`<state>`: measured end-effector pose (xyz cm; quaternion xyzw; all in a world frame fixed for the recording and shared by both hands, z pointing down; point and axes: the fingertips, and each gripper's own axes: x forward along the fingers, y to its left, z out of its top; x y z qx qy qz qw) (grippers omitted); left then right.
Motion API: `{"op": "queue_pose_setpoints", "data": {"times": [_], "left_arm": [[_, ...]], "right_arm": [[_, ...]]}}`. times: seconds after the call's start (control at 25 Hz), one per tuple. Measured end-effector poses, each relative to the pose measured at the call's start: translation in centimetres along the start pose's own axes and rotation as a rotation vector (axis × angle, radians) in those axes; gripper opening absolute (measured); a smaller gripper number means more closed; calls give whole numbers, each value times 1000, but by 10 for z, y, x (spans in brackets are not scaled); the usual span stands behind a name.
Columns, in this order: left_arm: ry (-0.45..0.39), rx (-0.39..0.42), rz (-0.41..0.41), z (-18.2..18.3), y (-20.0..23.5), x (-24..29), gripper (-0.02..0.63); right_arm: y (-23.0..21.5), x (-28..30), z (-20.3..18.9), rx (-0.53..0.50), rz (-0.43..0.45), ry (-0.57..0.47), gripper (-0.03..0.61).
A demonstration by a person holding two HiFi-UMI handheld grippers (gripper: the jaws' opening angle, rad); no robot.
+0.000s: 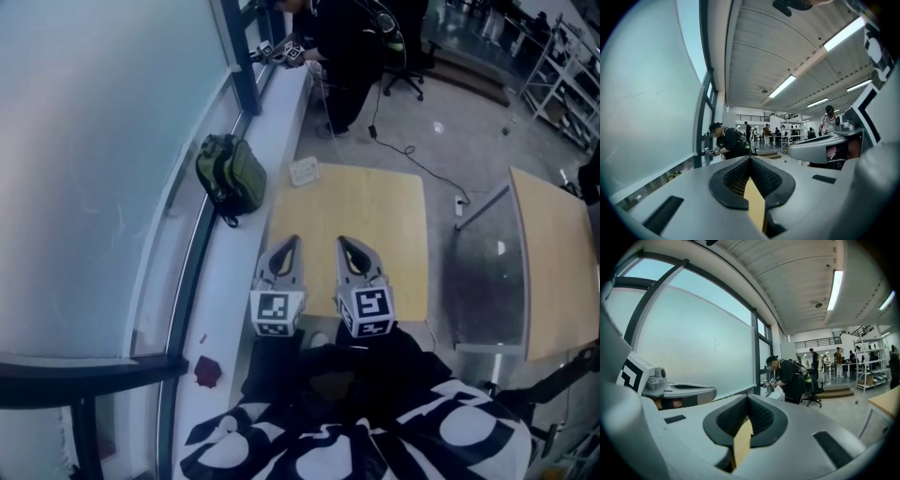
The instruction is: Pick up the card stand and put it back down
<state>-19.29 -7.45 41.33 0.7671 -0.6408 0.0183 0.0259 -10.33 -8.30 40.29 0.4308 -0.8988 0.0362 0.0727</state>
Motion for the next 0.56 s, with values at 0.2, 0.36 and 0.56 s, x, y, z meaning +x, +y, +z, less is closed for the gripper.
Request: {"op": "queue_pose_setpoints", "data": {"times": [0.2,0.36,0.56], "left_arm": [[-35,7,26,8,-5,-4,6],[-50,15,11,7,-8,-7,6],[-38,8,-21,4,-21,-8,6]], "right_arm": [[4,-4,12,-8,1,-23,18],[6,-10,11,-5,-12,-23,18],[5,-19,10,-2,-33,-32,18]]}}
